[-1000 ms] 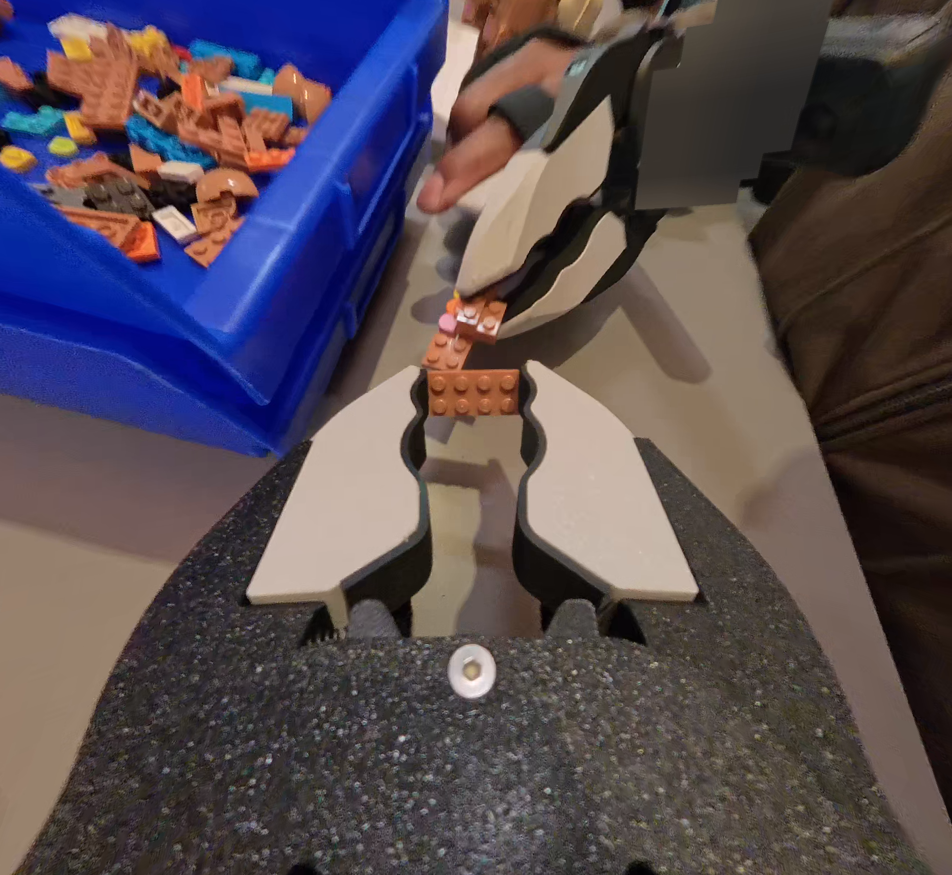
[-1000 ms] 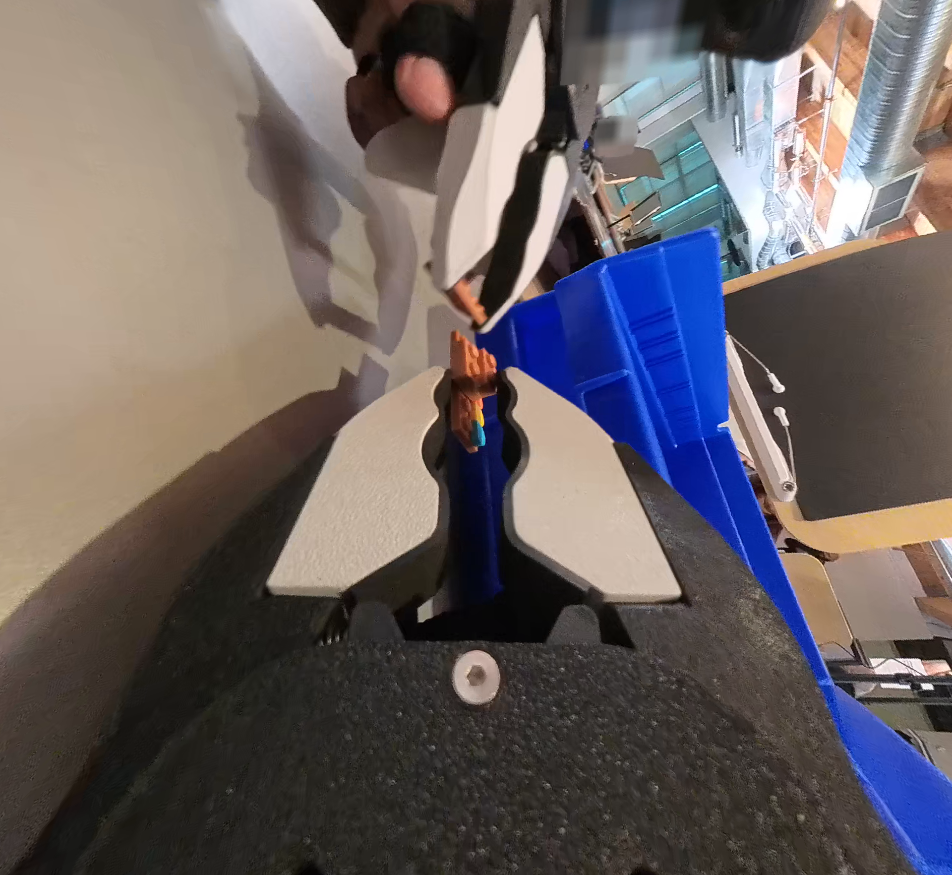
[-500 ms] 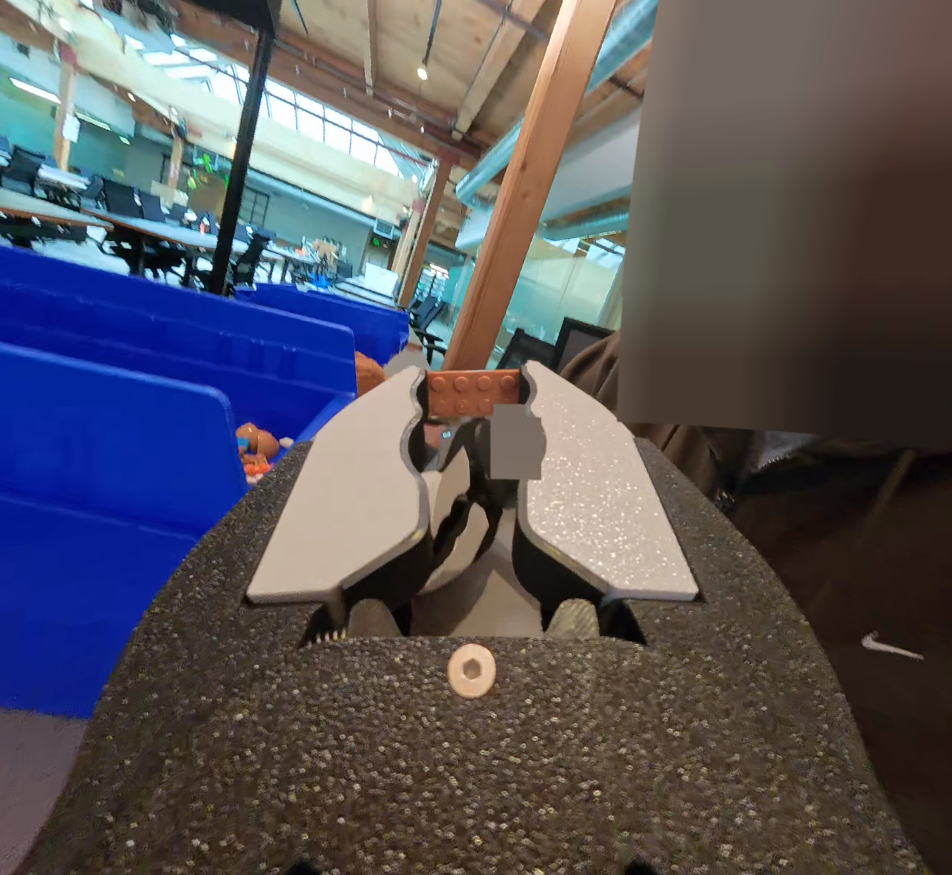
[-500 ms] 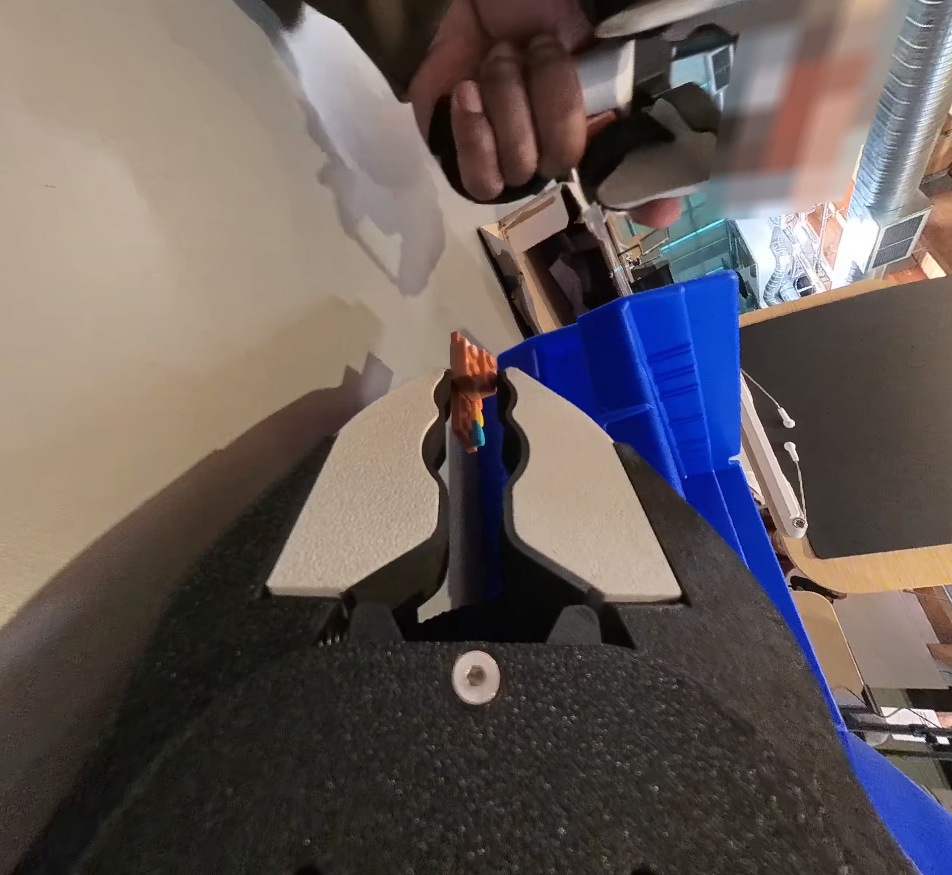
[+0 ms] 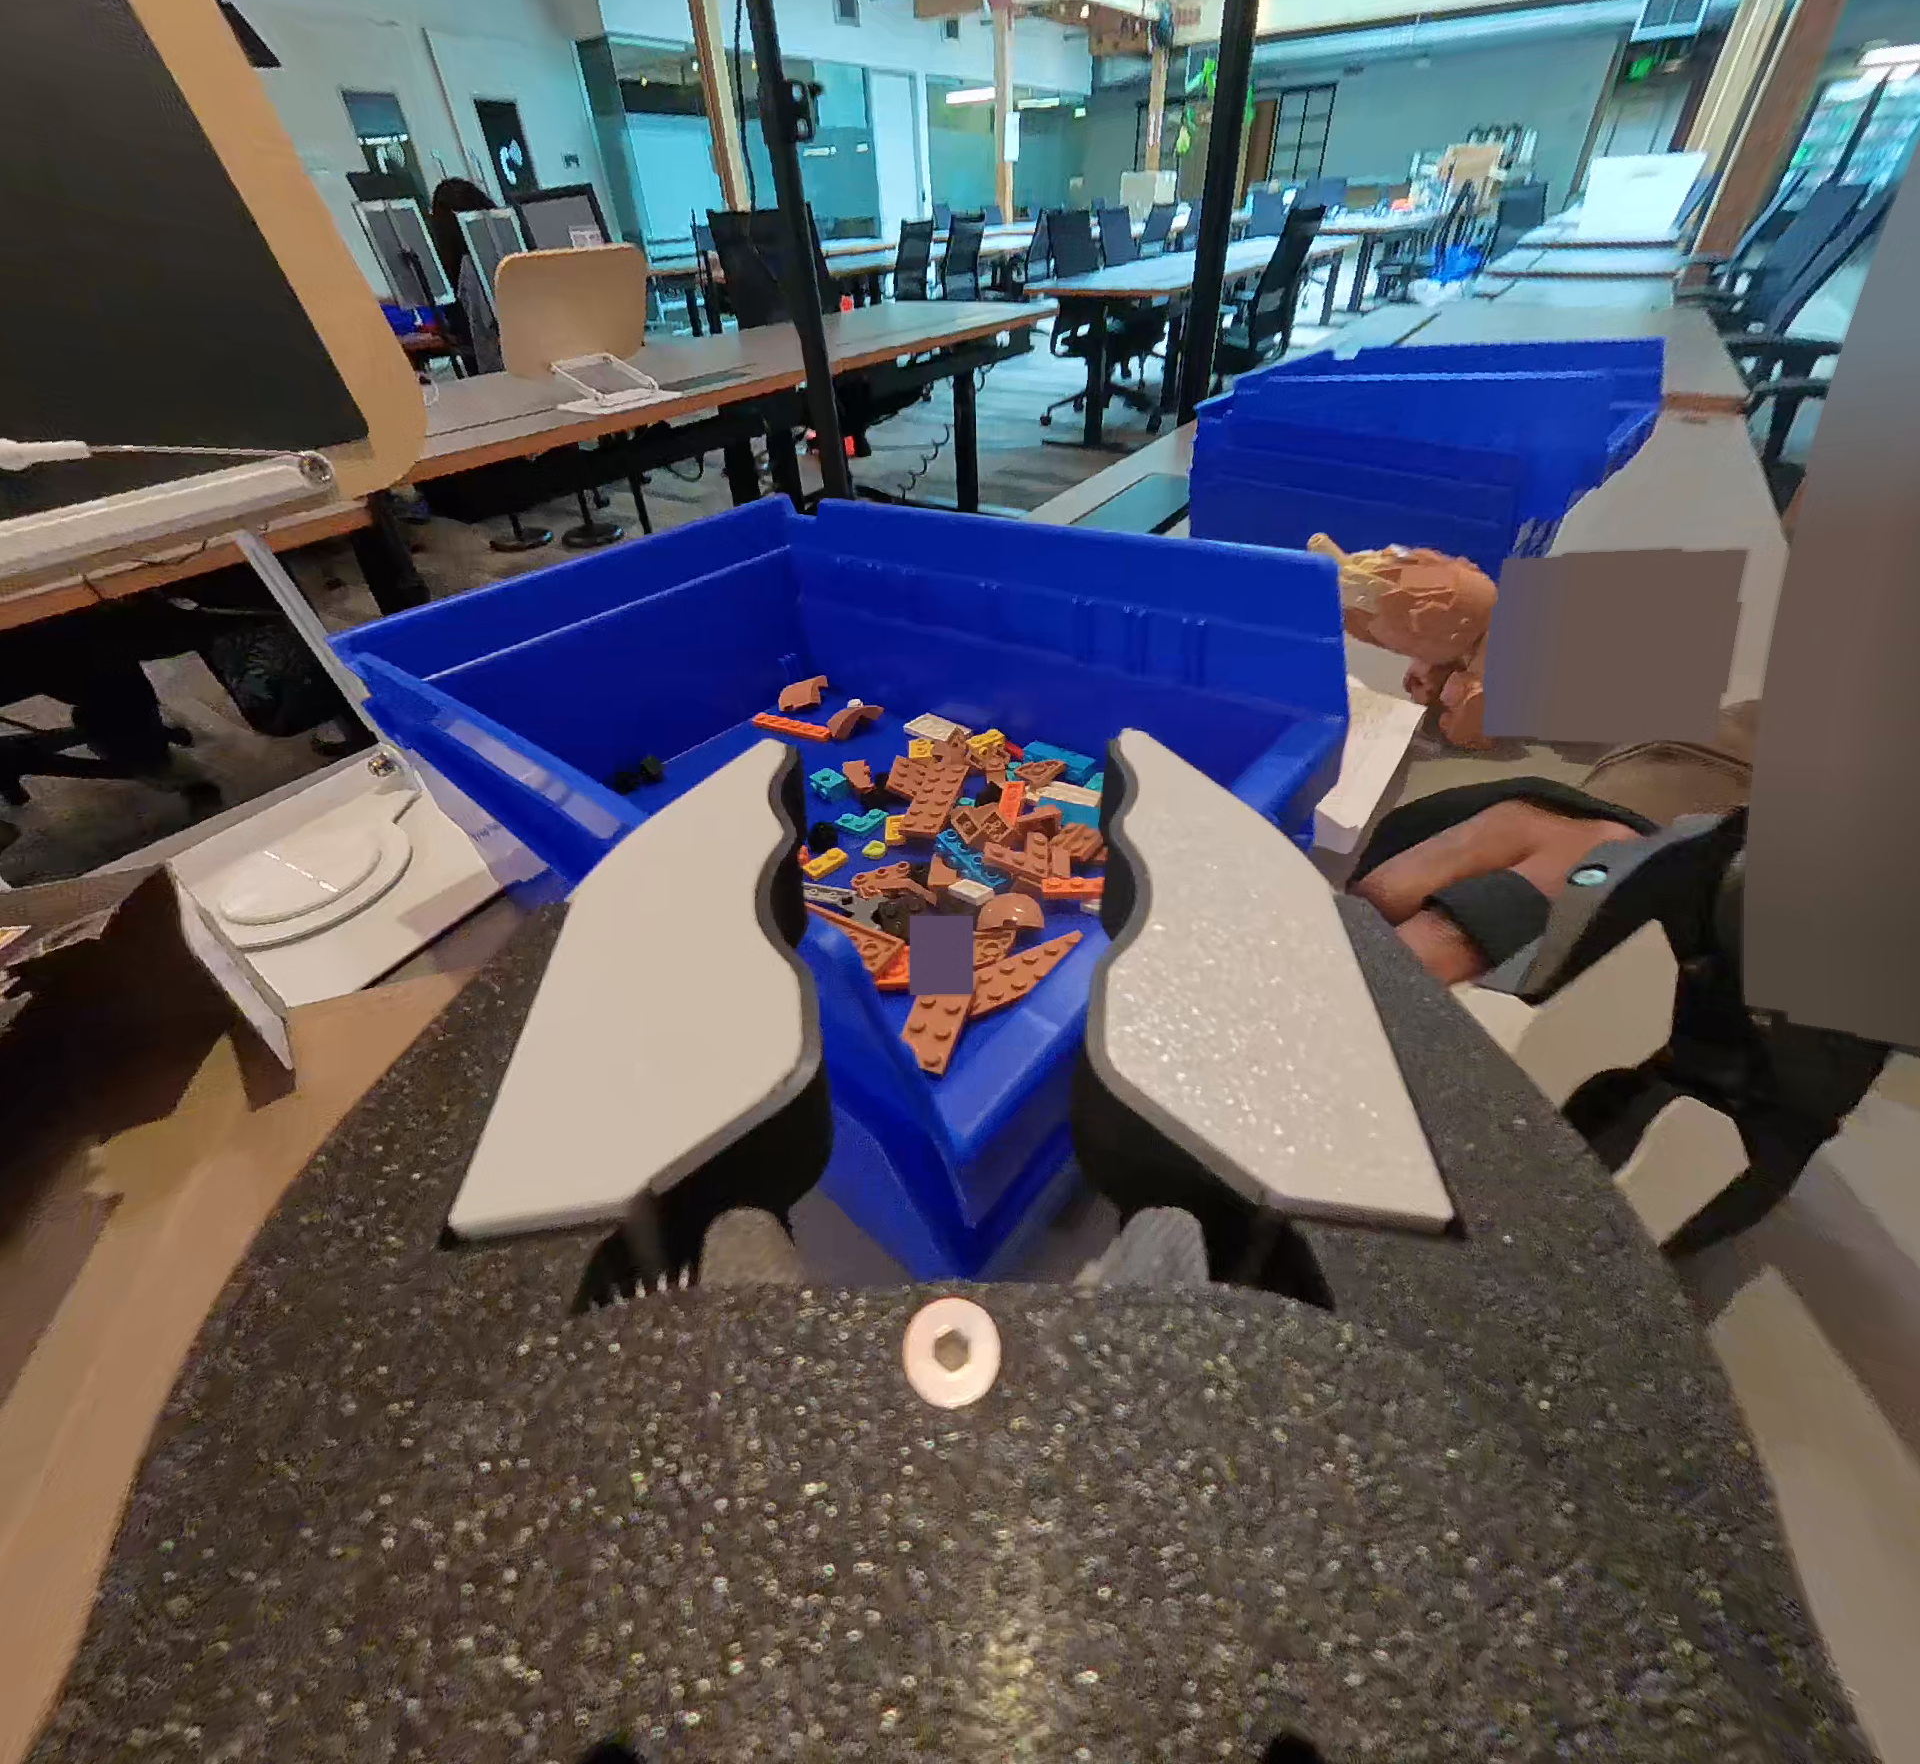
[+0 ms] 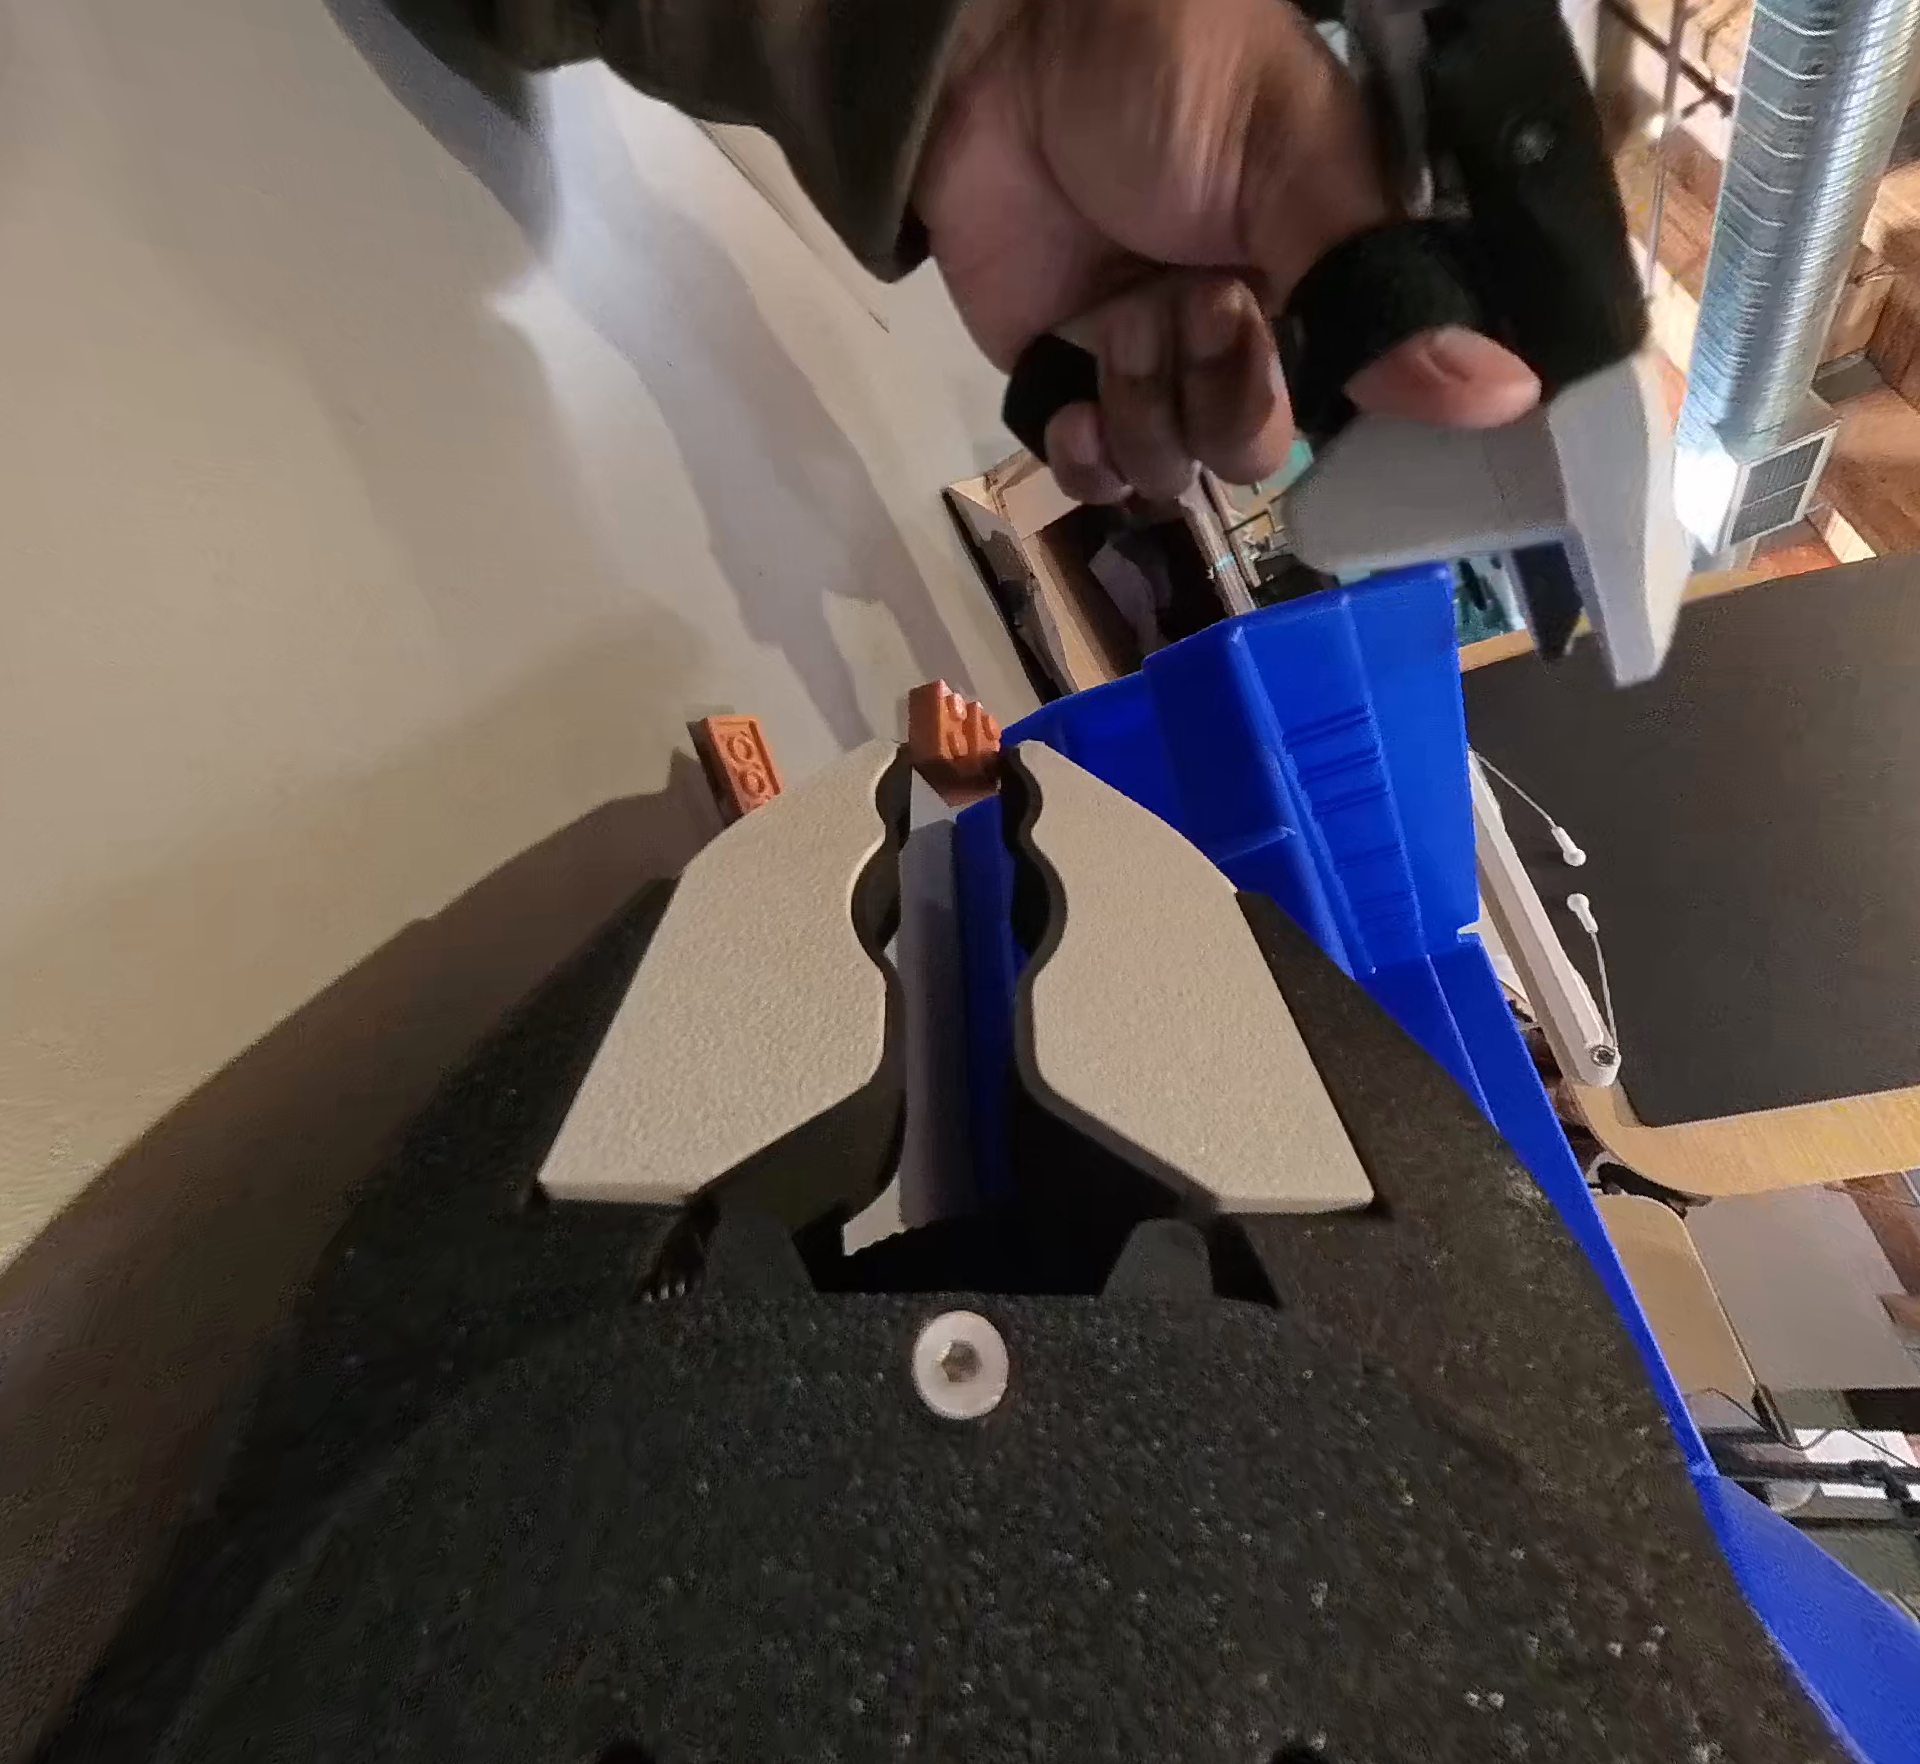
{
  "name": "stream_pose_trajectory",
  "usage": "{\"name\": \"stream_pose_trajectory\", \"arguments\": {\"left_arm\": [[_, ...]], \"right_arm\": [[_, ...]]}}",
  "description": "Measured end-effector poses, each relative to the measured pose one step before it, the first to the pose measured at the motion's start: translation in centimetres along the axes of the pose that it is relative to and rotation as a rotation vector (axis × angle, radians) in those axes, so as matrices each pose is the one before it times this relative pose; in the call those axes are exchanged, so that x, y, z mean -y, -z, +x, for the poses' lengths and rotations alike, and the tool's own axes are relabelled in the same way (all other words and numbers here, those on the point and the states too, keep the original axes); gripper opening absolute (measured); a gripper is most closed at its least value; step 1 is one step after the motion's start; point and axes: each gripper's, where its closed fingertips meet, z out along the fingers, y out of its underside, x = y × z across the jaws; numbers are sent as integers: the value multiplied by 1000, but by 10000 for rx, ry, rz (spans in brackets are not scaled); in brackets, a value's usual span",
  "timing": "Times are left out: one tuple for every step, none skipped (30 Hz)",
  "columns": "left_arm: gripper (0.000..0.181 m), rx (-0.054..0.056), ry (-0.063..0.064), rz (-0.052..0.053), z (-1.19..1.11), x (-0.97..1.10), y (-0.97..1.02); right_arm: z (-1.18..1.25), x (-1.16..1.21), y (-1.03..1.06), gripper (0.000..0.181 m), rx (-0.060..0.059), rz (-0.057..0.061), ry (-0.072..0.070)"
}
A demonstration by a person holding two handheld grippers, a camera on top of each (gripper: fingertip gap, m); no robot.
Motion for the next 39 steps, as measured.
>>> {"name": "stream_pose_trajectory", "arguments": {"left_arm": [[54,-91,17,235,83,161,606],[54,-73,-44,269,87,213,678],[53,-160,-71,243,223,143,683],[46,-408,-62,171,610,-31,630],[35,-728,-39,69,1124,-196,505],[29,-788,28,-110,1258,-424,251],[27,-712,100,-315,1161,-636,-6],[26,-509,128,-402,865,-757,-198],[27,-323,154,-365,596,-725,-359],[27,-416,195,-270,719,-601,-418],[28,-409,265,-170,708,-415,-477],[28,-270,250,-72,513,-298,-518],[29,-158,185,-48,357,-296,-502],[30,-135,74,-61,337,-287,-448],[31,-85,-7,-52,258,-252,-373],[31,-38,-20,-28,168,-190,-307],[31,-13,16,5,93,-123,-248],[31,4,46,80,36,3,-194],[31,-13,78,162,50,108,-150],[30,-47,116,195,92,156,-109],[28,-105,136,208,140,176,-75],[27,-61,148,204,53,184,-28],[26,-38,130,175,1,162,-15],[19,8,116,210,-80,199,41],[15,21,104,188,-119,157,57],[15,-50,120,109,-3,29,3],[15,-46,115,104,7,20,-11],[15,-12,108,84,-20,11,-26],[15,-8,92,57,-27,-15,-47],[15,-27,88,75,-1,29,-30],[15,-25,62,56,2,20,-17],[16,31,22,61,-59,27,-11],[17,39,-53,53,-55,32,13],[18,33,-111,44,-27,25,-2],[18,43,-121,41,-19,6,1],[19,26,-100,42,0,23,-10],[19,-1,-88,45,44,27,-21],[19,-19,-89,51,76,23,-15],[19,-17,-93,41,72,21,-28]], "right_arm": [[138,26,21,17,-62,26,-35],[212,36,38,17,-91,35,-63],[264,56,54,17,-118,49,-102],[351,64,68,17,-146,63,-124],[393,70,89,17,-176,71,-125],[481,51,87,17,-223,67,-110],[516,42,93,17,-251,57,-95],[559,107,102,17,-284,92,-79],[552,164,114,17,-278,121,-65],[476,188,124,17,-246,138,-51],[395,227,115,17,-209,152,-34],[365,258,125,17,-203,167,-10],[368,291,123,17,-212,168,3],[367,282,101,17,-214,149,-9],[330,242,95,17,-190,124,-30],[227,183,52,17,-126,92,-34],[88,117,26,17,-45,64,-32],[-15,85,10,17,0,52,-16],[-13,93,8,17,-12,52,13],[5,104,-5,17,-28,41,24],[124,93,20,17,-91,38,-12],[163,118,40,17,-78,58,-58],[128,51,23,17,-33,29,-84],[52,-3,-8,17,-13,-2,-59],[52,22,4,16,-43,14,-6],[36,9,-13,16,-38,-9,33],[17,11,-15,16,-23,-5,8],[22,-8,-4,17,-15,-6,-13],[4,-9,-4,17,-1,-2,-2],[24,6,5,16,-18,4,17],[31,12,3,16,-18,4,16],[23,17,2,16,-13,3,4],[11,21,14,16,-10,8,1],[0,-1,-14,16,1,-3,-8],[-11,3,-4,16,9,5,-23],[-18,14,12,16,19,14,-23],[-45,22,-4,16,32,15,-22],[-58,36,-3,16,37,20,-26],[-88,1,-16,16,50,3,-32]]}}
